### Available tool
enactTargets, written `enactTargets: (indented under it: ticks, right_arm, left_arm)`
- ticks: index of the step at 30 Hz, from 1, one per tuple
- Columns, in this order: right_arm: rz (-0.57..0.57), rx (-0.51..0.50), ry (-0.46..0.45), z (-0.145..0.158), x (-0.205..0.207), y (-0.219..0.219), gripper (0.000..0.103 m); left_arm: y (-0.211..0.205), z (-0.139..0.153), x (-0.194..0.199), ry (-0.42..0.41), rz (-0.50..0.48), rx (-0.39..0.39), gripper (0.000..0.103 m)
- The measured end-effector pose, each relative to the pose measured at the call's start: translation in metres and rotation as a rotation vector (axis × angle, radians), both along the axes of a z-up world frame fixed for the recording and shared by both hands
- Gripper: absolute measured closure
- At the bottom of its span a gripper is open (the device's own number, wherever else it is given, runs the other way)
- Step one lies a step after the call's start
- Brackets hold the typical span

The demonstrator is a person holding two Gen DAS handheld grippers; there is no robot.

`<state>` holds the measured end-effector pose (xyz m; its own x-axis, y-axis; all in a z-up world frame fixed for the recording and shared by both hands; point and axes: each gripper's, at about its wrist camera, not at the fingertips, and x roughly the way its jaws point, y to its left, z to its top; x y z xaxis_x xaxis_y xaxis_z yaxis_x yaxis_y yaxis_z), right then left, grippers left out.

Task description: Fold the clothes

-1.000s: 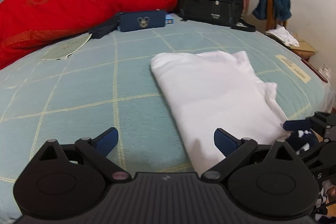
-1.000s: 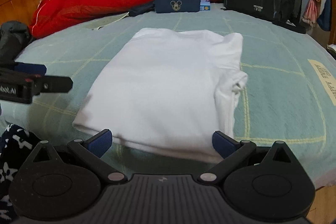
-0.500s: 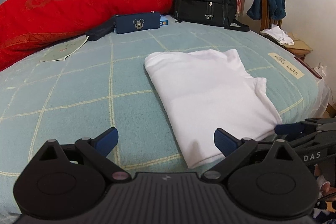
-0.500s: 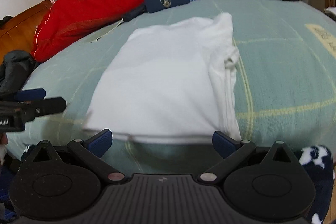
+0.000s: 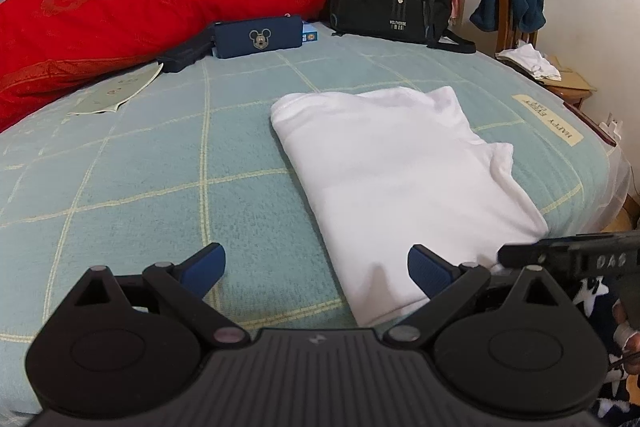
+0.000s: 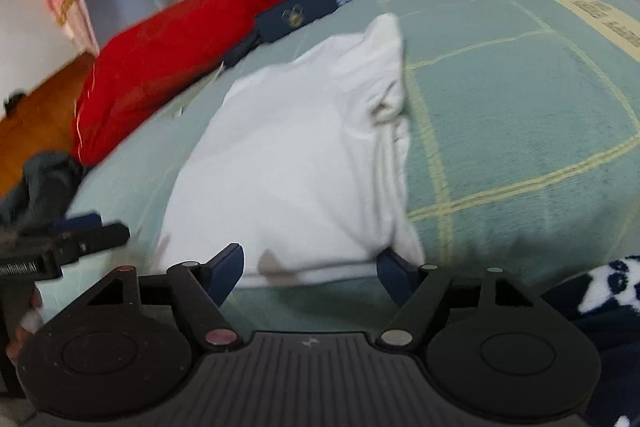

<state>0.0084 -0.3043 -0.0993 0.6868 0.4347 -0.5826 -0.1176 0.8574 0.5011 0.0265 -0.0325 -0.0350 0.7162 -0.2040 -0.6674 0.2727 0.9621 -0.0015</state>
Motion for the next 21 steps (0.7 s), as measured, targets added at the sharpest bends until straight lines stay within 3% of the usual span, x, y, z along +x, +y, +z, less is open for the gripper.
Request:
enactTargets:
  ticks: [2, 5, 6, 7, 11, 19, 21]
  right_arm:
    - [-0.021, 0.025, -0.009, 0.000, 0.000, -0.007, 0.036]
    - [-0.050, 0.020, -0.010, -0.001, 0.001, -0.012, 0.061]
    - [-0.061, 0.016, -0.007, -0.002, 0.002, -0.014, 0.086]
    - [-0.072, 0.014, -0.005, -0.003, 0.002, -0.015, 0.093]
    - [-0.056, 0.029, -0.037, 0.005, -0.005, -0.019, 0.093]
    - [-0.082, -0.045, 0.031, -0.006, -0.017, -0.025, 0.096]
    - [-0.093, -0.056, -0.014, 0.008, -0.016, -0.031, 0.094]
  left_arm:
    - [-0.001, -0.001, 0.001, 0.002, -0.002, 0.000, 0.005]
    - [-0.004, -0.003, 0.001, 0.009, -0.014, 0.010, 0.005]
    - [-0.005, -0.004, 0.001, 0.011, -0.016, 0.014, 0.005]
    - [-0.005, -0.004, 0.000, 0.010, -0.018, 0.017, 0.005]
    - [-0.007, -0.004, -0.001, 0.008, -0.022, 0.022, 0.005]
    - [-0.013, -0.007, 0.003, 0.017, -0.035, 0.049, 0.005]
    - [-0.013, -0.006, 0.006, 0.016, -0.027, 0.044, 0.005]
